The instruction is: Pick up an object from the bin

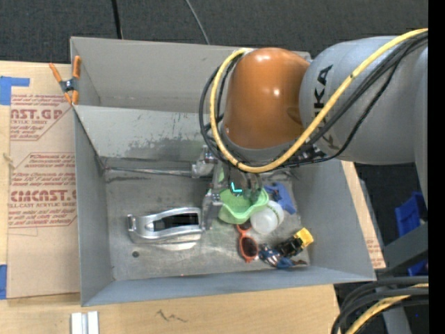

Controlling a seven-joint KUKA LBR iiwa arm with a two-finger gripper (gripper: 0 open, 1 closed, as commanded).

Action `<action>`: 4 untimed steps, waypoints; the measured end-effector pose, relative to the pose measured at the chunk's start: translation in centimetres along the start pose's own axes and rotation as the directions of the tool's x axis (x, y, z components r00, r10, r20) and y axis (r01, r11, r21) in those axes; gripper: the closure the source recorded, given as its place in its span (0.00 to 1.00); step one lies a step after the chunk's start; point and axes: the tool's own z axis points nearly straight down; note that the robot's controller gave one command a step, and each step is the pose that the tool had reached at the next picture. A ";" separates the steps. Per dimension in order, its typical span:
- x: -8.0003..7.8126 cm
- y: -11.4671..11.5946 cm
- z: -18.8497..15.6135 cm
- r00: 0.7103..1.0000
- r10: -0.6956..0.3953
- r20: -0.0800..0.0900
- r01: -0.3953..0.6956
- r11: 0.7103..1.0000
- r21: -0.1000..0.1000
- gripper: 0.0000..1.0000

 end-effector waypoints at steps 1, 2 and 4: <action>-0.2 -0.1 -0.4 1.000 0.001 0.007 -0.001 1.000 -0.001 0.00; -0.7 2.2 4.4 1.000 0.026 0.015 -0.026 1.000 -0.002 0.00; 0.5 1.6 13.3 0.999 -0.054 -0.001 0.054 0.999 -0.005 1.00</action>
Offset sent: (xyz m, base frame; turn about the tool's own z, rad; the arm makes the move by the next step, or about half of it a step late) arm 0.0068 0.0451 -0.0993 0.0477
